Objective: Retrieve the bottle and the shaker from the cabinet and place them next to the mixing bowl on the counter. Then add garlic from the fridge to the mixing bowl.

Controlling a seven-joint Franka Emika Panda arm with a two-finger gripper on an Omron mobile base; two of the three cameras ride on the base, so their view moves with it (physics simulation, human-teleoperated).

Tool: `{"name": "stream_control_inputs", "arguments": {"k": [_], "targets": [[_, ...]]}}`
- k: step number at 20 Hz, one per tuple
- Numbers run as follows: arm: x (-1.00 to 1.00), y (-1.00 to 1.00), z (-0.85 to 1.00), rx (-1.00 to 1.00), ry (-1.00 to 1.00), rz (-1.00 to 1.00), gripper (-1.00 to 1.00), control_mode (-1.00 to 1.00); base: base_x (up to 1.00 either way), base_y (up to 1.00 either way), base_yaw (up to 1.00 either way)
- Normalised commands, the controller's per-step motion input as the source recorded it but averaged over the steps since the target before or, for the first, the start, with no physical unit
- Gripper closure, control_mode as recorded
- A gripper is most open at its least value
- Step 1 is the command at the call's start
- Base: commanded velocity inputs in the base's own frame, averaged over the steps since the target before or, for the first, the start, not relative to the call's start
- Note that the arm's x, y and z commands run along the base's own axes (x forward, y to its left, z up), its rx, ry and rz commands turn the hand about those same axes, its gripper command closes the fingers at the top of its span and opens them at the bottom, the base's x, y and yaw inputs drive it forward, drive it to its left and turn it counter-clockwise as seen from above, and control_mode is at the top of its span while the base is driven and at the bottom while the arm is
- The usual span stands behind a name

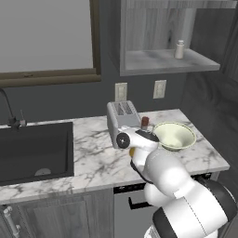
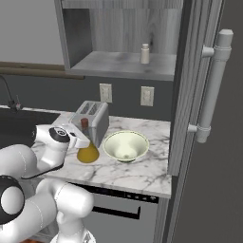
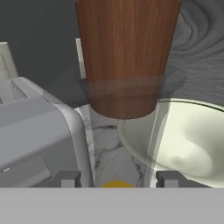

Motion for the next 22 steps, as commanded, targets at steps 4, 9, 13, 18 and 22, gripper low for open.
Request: {"name": "stream_control_inputs", "arguments": {"k": [4,9,13,18,22], "targets": [[0.00,0.00,-0.03,-0.01,0.00,0.00,1.00,-1.00,0.00,0.00,0.00],[0.00,0.00,-0.04,-0.01,0.00,0.00,1.00,-1.00,0.00,0.00,0.00],[0.06,0.00,-0.02,0.00,0.00,0.00,1.00,-1.00,0.00,0.00,0.00],[0.07,0.00,-0.01,0.00,0.00,0.00,1.00,-1.00,0.00,0.00,0.00],[0.00,0.00,0.00,0.00,0.00,0.00,1.00,-1.00,0.00,0.00,0.00]]}}
